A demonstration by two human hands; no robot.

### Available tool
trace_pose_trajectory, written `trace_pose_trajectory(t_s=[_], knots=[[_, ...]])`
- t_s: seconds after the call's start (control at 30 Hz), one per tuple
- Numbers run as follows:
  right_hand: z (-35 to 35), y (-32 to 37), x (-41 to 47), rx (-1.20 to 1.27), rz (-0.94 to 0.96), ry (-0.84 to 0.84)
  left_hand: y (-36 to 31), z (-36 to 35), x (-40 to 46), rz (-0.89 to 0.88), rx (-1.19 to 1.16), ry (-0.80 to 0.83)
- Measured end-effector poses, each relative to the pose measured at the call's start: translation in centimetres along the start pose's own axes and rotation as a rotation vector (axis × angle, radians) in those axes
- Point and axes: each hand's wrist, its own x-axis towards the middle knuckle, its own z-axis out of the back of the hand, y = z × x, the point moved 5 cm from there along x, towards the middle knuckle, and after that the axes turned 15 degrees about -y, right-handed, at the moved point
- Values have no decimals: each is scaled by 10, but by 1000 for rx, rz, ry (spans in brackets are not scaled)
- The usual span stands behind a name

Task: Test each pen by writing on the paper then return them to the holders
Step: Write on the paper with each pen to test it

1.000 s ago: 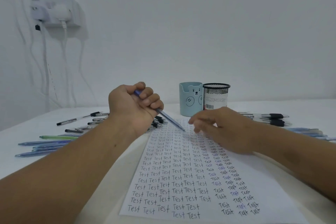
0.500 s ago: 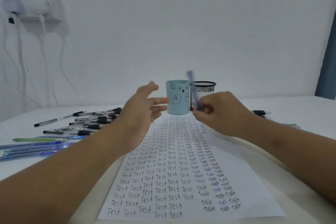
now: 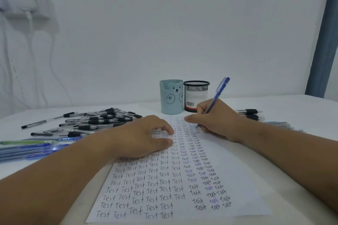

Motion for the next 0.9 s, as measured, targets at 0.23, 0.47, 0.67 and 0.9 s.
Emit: trace_pose_trajectory(t_s=[0.23,0.47,0.67,0.9], knots=[[0,-1,0,-75,44,39,-1,1,-3,2,-6,13],[-3,-2,1,-83,60,67,-3,0,-3,1,-1,17],[-3,-3,3,-104,93,70,-2,0,-3,7,-3,25],[-5,-4,4,-62,82,81,-1,-1,-3,6,-2,21]])
